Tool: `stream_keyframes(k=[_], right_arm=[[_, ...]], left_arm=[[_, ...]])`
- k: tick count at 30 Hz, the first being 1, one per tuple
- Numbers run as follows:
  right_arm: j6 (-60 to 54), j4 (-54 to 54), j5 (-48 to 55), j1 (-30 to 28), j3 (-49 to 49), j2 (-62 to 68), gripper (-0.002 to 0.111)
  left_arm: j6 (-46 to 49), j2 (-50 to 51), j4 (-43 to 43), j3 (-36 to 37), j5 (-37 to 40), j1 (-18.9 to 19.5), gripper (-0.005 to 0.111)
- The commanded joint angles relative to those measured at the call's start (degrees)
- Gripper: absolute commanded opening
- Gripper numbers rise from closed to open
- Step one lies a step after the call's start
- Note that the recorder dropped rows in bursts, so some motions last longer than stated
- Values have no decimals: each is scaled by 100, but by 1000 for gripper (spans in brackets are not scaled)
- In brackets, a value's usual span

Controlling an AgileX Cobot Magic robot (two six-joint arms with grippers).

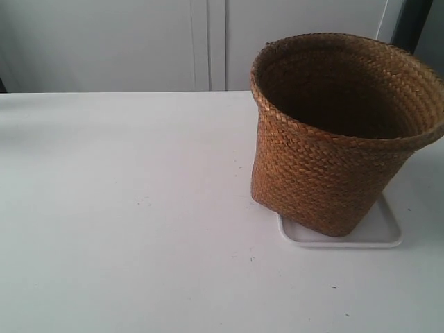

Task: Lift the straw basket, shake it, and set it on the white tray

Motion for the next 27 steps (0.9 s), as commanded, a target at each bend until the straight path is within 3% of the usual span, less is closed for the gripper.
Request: stream_keyframes(k=[1, 9, 19, 27], right_arm=[[-24, 0, 749, 12, -28, -3, 43], [-24, 0, 1089, 12, -28, -3, 43], [-24, 0, 1089, 12, -28, -3, 43], [-24, 0, 1089, 12, -28, -3, 43]], left_arm=[[41, -468, 143, 819, -212, 7, 85], [-650, -546, 148, 1132, 211, 7, 85], [-637, -546, 233, 1132, 446, 7, 85], [-759, -729, 234, 1132, -879, -66, 85]])
